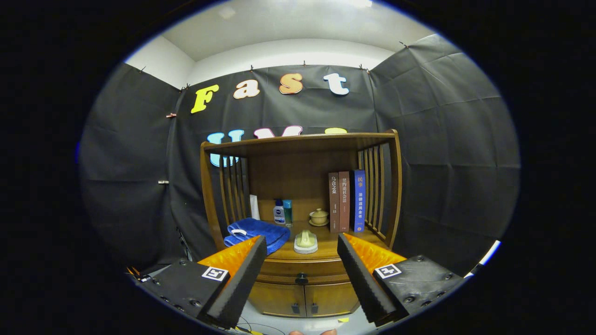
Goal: Pull open the drawer, take out the items inside it, and place them on the countertop above the cabinet.
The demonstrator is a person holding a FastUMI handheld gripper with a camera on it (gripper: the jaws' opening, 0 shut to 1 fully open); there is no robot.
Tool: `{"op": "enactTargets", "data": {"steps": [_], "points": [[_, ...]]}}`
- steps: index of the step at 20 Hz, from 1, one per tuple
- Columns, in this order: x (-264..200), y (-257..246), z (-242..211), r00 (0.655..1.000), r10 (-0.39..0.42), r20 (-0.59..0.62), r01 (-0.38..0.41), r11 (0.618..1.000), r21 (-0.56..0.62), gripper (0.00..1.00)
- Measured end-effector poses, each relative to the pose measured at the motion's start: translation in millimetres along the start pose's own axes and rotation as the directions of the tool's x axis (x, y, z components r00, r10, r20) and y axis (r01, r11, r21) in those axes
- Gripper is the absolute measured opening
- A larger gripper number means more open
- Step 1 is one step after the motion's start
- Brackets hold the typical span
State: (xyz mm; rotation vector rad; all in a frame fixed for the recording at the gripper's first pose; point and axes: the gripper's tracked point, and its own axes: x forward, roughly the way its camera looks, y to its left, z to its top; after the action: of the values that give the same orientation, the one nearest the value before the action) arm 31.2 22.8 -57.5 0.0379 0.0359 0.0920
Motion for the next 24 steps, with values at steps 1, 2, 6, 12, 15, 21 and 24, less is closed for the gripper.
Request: {"op": "enactTargets", "data": {"steps": [1,2,6,12,15,21,24], "points": [[0.4,0.0,-0.6,1.000,0.000,-0.001,0.000,1.000,-0.006,0.98],[2.2,0.5,-0.9,1.000,0.000,0.001,0.000,1.000,-0.014,0.99],[2.3,7.1,-5.4,1.000,0.011,-0.003,-0.011,1.000,-0.028,0.98],[1.8,10.8,-6.5,1.000,0.015,0.003,-0.015,0.999,-0.033,0.99],[1.0,11.3,-4.3,1.000,0.015,0.010,-0.015,1.000,-0.026,0.98],[-2.4,9.2,-2.1,1.000,0.013,0.018,-0.012,1.000,-0.029,0.99],[-3.3,8.7,-0.1,1.000,0.011,0.025,-0.010,0.999,-0.032,0.98]]}}
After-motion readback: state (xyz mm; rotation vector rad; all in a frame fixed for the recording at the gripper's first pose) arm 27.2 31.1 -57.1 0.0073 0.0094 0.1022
